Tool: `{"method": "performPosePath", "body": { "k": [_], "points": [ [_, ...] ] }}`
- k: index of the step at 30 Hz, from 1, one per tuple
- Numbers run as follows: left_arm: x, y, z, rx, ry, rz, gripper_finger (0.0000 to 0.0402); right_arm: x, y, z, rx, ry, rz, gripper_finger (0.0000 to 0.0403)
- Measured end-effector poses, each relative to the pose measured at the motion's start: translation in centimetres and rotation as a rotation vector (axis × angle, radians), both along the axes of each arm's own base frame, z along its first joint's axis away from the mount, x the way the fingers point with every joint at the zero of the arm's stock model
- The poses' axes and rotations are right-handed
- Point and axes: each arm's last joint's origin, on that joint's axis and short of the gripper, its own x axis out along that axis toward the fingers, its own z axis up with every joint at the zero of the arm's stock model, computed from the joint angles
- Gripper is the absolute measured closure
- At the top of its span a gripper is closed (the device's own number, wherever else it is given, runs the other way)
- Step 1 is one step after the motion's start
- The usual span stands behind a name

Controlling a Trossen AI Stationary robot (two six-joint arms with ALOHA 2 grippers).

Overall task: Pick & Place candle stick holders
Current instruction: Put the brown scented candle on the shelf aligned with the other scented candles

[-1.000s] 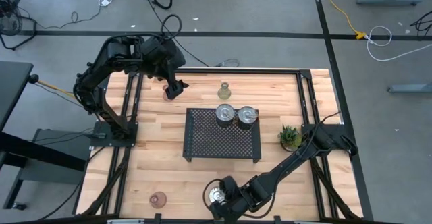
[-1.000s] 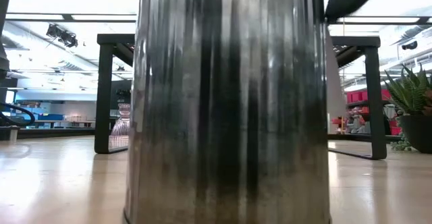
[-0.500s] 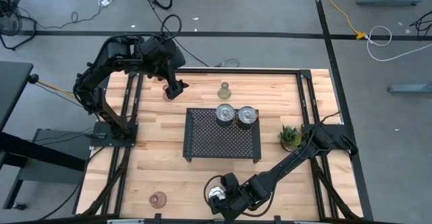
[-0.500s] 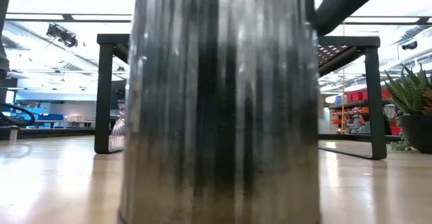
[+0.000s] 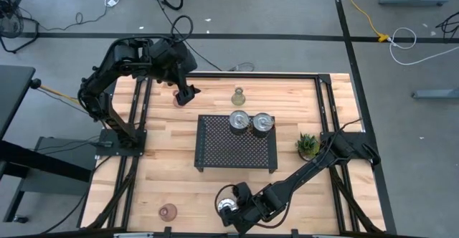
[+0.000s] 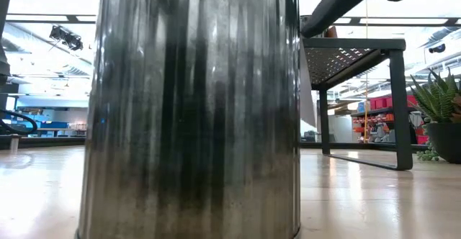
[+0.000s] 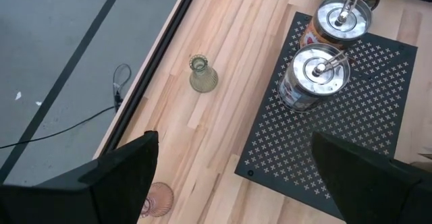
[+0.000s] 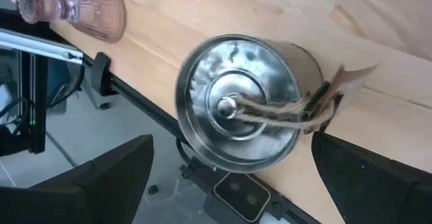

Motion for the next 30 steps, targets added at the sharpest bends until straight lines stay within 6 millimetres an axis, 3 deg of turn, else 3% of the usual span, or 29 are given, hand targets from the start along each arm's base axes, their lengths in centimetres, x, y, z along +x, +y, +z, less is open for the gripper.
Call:
{"method": "performPosePath", "body": {
  "k": [14,24,30],
  "points": [
    [0.2,-0.5,0.0,-0.108,-0.028,-0.066,0.0012,0.1,-0.2,0.0,-0.034,-0.020,-0.035,0.0003],
    [0.1,-0.4,0.0,-0.072,-0.018,-0.058,0.0012,0.6,0.7,0.7,-0.097,-0.143,0.191,0.0003],
    [0.1,-0.4,0.0,-0.071,-0.017,-0.058,0.0012,1.1,1.1,1.3,-0.057,-0.222,0.210,0.0003]
  ]
}}
